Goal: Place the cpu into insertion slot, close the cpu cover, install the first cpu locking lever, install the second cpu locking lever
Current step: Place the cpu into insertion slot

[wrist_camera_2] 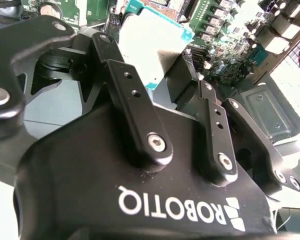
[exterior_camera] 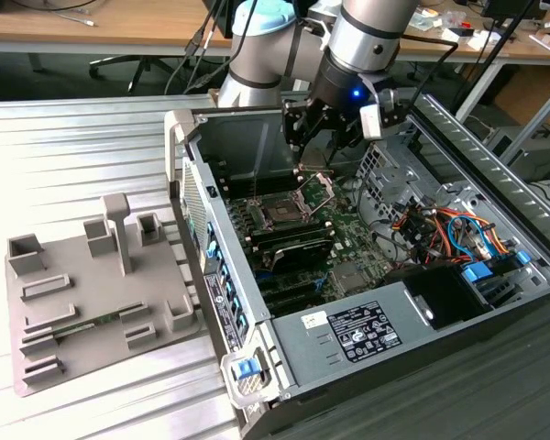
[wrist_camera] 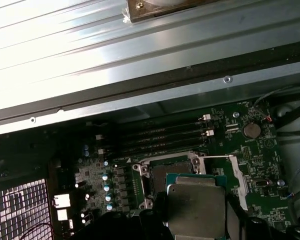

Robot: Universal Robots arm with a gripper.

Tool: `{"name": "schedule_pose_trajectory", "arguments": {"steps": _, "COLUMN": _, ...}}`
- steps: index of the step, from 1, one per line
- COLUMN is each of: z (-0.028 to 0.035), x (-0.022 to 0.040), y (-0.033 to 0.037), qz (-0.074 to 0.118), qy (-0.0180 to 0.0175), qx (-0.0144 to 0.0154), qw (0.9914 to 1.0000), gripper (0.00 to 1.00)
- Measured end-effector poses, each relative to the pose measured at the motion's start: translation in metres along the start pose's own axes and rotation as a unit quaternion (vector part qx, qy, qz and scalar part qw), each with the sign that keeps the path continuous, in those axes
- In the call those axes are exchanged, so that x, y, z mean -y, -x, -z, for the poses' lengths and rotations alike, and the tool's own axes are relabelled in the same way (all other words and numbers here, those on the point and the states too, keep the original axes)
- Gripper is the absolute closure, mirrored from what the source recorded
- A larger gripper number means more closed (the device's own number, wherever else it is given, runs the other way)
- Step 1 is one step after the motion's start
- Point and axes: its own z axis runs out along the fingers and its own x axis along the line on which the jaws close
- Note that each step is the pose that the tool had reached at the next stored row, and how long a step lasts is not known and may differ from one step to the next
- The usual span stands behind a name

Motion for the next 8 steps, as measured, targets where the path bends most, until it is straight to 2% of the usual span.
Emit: {"name": "schedule_pose_trajectory", "arguments": {"steps": 8, "z": -0.0001, "x": 0.0, "y": 0.0, "qz": -0.024, "qy": 0.0005, "qx": 0.0017, "qw": 0.9997, "gripper": 0.45}}
